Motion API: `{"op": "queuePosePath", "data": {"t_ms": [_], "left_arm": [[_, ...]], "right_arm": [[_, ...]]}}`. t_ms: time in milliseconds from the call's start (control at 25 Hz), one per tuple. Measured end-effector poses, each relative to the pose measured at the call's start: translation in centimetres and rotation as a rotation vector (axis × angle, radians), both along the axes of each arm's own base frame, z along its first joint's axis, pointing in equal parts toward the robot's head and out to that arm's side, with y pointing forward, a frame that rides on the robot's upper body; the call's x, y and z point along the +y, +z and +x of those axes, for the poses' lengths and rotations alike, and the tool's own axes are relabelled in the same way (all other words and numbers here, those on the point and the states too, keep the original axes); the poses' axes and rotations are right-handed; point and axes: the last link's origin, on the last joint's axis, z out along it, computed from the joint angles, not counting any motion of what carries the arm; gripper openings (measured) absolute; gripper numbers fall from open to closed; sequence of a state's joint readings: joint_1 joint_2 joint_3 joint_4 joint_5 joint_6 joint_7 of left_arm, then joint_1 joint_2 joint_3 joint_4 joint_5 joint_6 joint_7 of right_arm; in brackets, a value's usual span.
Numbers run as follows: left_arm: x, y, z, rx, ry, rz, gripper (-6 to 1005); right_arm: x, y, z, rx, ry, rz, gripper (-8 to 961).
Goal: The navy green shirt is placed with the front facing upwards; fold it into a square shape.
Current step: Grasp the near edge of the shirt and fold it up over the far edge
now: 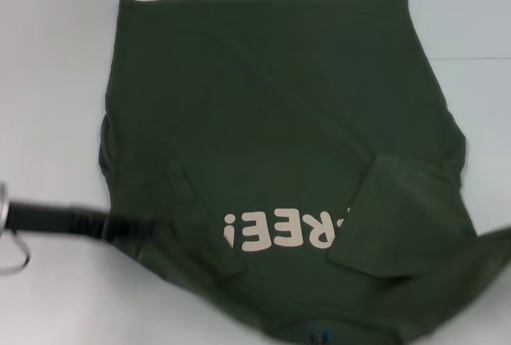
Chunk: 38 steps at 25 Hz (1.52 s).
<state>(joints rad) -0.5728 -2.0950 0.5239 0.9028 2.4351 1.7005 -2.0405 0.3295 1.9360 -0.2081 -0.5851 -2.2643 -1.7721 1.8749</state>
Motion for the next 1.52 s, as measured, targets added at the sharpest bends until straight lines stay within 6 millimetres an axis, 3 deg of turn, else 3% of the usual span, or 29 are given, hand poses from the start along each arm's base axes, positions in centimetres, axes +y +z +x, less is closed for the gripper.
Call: {"op": "queuePosePath", "data": {"t_ms": [240,440,960,1200,1520], "left_arm": [[5.8,1.0,1.8,0.020,0.021,0.183,0],[9.2,1.5,3.0,0.002,0.040,0.346,0],[14.5,0.6,4.2,0.022,0.090,0.656,0],[15.7,-0.9,5.0,0.062,0.082,0.723,0],[16.0,-3.0,5.2,0.105,0.113,0.771,1]], "right_arm": [[6.7,0.7,-2.3,-0.077,0.041,0.092,113],[11.4,1.0,-3.7,-0.156,0.027,0.207,121],[19.9,-1.0,-7.1,-0.372,0.015,0.377,141],[22.1,-2.0,-8.5,-0.444,0.014,0.447,151],[22.7,-3.7,-8.2,-0.509,-0.042,0.512,163]]}}
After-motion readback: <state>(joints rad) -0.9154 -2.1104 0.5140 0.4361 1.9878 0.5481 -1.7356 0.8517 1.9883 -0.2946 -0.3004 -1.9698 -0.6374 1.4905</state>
